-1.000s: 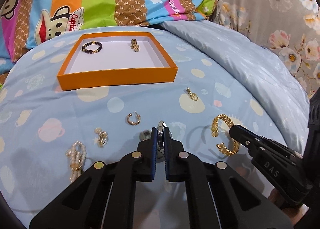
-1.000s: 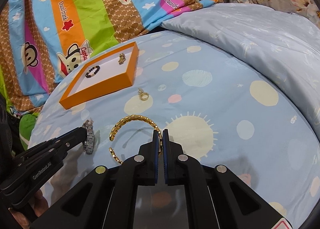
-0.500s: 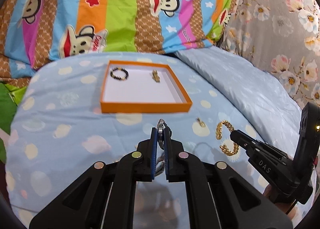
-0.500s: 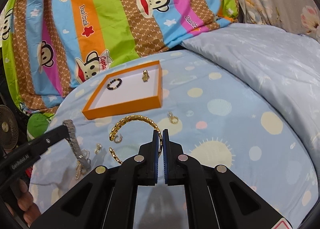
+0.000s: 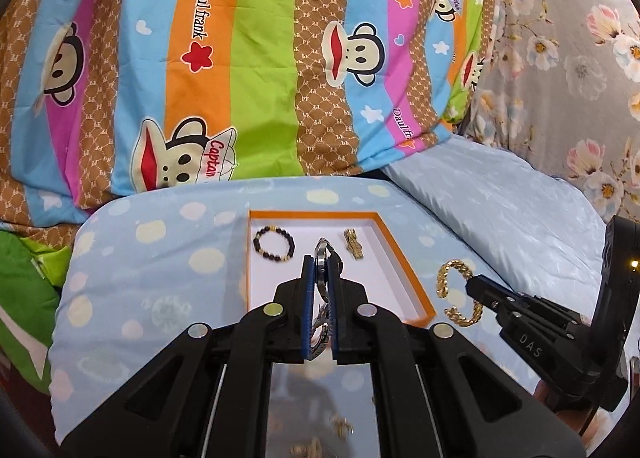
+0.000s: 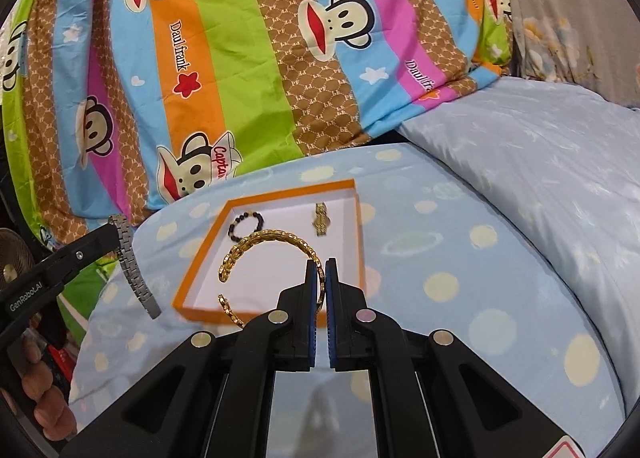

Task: Organize jewelry
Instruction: 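Drop the silver watch and gold bangle into the orange box with both tools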

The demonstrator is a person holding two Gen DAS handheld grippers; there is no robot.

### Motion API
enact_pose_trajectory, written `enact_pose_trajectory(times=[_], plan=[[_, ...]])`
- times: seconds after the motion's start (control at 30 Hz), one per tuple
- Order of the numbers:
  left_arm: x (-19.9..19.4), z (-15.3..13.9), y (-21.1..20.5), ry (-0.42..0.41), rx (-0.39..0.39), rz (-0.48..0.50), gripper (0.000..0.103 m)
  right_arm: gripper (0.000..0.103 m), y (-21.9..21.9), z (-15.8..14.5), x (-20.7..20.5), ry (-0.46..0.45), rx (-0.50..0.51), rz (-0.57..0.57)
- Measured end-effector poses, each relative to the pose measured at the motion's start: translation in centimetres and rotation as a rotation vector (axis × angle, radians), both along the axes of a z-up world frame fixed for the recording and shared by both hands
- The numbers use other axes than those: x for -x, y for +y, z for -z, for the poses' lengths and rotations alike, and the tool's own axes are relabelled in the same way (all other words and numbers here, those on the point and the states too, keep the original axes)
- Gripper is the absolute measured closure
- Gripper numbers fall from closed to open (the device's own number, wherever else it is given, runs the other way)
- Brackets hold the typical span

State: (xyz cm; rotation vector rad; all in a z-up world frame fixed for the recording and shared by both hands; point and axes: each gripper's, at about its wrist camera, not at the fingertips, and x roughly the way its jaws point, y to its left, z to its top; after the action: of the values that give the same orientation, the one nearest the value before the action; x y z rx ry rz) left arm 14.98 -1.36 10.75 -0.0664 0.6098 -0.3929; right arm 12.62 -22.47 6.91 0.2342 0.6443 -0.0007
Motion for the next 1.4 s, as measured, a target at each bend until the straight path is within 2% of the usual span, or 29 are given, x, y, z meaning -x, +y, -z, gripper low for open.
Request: enact_pose_trajectory(times=[0.23,0.37,0.57,0.77,0.87,0.93,1.0,1.03,1.23,1.4], plan=[[-6.7,2.7,-1.6,0.067,0.035,0.011,0.098,0.099,0.8,2.3,-6.6,0.065,0.0,-0.012],[-9.3,4.8,-2.4,0.101,0.031,0.008,0.098,0.099,1.1,3.8,-9.0,0.095,0.018,-0.015],[-11.2,7.2,-2.6,0.126,0.026,-0.003,0.098,0.099,0.9,5.8,-11.0,0.132,0.017,-0.016],[-12.0,8.1,-2.6,0.135,0.034,-0.017,0.097,0.099,0.8,6.6,-11.9,0.142,0.012,-0.014],[-12.0,8.0,-2.1,0.121,0.054,-0.031,0.096,0.096,0.8,6.8,-12.1,0.141,0.011,-0.015],[-11.8,7.4,-1.3,0.106,0.096,-0.035,0.093,0.093,0.6,6.8,-12.1,0.133,0.004,-0.008],[-11.6,6.7,-0.6,0.09,0.122,-0.048,0.073,0.088,0.4,6.6,-11.9,0.12,0.002,0.001],[-11.5,6.4,-0.1,0.078,0.132,-0.067,0.069,0.084,0.3,6.5,-11.8,0.113,0.001,0.005],[-10.5,4.2,2.2,0.042,0.167,-0.111,0.068,0.084,0.1,5.2,-10.5,0.065,0.02,0.019],[-8.3,2.4,3.9,0.01,0.191,-0.136,0.068,0.084,-0.3,3.8,-7.6,0.018,0.027,0.032]])
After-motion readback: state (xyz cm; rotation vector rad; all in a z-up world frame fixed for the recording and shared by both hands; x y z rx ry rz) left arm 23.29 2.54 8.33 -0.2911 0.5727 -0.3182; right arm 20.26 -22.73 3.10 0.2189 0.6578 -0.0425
